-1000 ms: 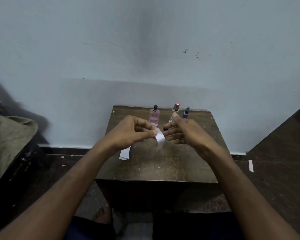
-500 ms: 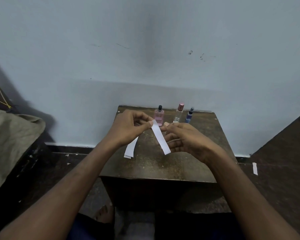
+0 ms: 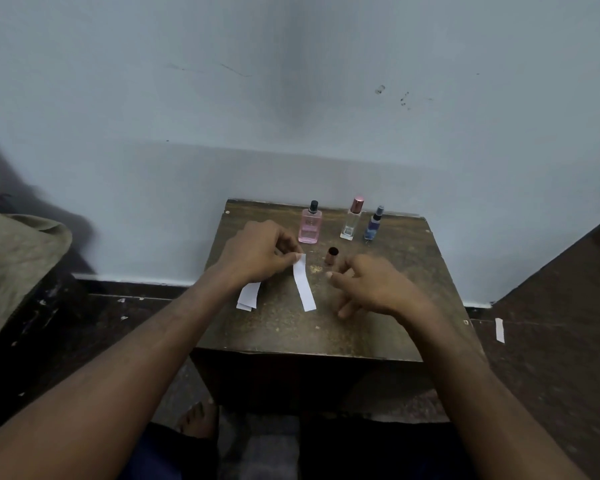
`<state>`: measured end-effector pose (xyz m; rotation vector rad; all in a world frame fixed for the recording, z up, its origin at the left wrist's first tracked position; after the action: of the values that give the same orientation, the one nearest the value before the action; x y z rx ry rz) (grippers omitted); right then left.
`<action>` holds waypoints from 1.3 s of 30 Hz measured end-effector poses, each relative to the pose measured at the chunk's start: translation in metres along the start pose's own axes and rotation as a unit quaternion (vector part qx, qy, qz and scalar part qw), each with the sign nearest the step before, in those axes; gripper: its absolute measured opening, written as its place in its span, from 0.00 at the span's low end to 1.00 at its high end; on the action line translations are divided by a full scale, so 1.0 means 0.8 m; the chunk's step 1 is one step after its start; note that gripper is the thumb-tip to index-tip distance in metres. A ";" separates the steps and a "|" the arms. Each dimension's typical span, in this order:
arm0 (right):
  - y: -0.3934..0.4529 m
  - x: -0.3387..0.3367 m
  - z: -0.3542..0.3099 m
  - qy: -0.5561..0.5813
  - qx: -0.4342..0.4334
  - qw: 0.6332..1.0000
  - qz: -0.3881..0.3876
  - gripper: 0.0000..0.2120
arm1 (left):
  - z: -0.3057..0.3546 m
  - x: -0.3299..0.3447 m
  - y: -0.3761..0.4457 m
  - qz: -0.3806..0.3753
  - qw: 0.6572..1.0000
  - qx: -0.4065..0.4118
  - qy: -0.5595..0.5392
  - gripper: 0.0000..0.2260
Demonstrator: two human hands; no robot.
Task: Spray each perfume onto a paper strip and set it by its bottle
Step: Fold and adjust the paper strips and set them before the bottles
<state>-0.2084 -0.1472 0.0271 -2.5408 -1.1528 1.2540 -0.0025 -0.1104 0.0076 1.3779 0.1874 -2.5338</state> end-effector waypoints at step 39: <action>0.049 -0.043 -0.035 0.058 -0.226 0.893 0.384 0.15 | 0.005 -0.030 0.009 0.182 0.982 0.016 0.053 0.12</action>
<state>-0.1784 -0.1908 0.0531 -3.5694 -0.4194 0.9655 0.0085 -0.1150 0.0300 1.4118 -0.0823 -2.1747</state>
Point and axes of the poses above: each hand's wrist, its own y-axis towards the middle knuckle, its own x-axis out of the palm, z = x × y, the point moved 5 cm from there along y, towards the middle knuckle, and after that the axes turned 4 degrees about -x, right-handed, at the moved point
